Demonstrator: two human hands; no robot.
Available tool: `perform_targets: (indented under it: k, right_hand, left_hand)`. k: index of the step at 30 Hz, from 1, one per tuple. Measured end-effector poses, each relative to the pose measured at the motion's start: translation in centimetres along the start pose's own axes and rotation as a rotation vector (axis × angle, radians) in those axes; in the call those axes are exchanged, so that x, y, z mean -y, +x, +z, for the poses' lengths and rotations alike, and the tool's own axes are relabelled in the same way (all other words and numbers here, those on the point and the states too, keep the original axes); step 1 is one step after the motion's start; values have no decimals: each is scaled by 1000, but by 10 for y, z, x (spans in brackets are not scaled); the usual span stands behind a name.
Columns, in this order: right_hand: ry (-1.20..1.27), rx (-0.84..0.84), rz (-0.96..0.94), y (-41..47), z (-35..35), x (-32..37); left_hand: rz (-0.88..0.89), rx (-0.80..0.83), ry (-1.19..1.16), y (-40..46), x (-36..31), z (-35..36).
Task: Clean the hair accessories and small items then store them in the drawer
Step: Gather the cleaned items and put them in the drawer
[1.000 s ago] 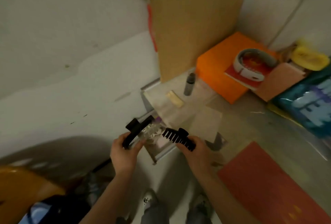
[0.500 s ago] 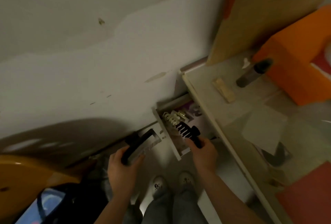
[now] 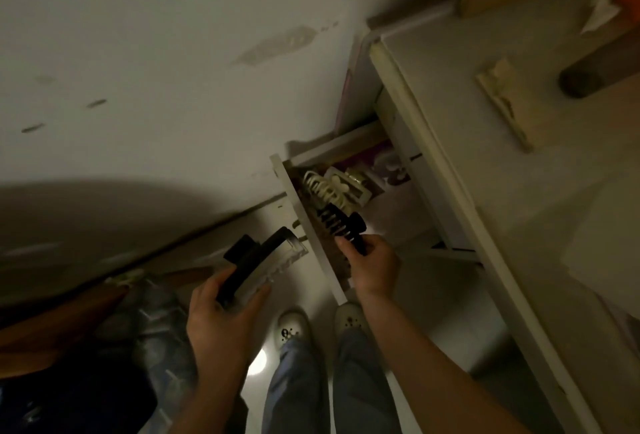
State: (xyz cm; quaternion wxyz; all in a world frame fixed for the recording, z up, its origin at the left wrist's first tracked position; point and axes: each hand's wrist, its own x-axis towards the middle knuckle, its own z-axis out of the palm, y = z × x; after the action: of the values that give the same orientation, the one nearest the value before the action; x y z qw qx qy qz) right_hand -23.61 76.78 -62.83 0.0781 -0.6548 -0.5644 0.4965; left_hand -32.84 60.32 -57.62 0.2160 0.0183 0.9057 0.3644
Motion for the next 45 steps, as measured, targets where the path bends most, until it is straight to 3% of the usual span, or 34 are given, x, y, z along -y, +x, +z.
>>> perform_targets:
  k: [16,21,24,27,31,37,45]
  right_hand:
    - [-324,104,-56,27,28,-14]
    - [-154,222,21,32,21,-13]
    - [-76,204,-28,28,8,-7]
    - [112,216,-74,18,-9,6]
    - [269,402,-93,7,-29,23]
    - [137,589,-210,1,-48,35]
    - [69,509,-275,9,-59,32]
  left_hand:
    - [-45,80,5,16,22,25]
    - [-40,95,-11,16,25,28]
    - [-9,84,-25,14,20,29]
    - [60,96,10,12,13,29]
    - [237,175,89,12,2,28]
    - [442,314,114,17,-20,36]
    - [532,503,70,31,-48,48]
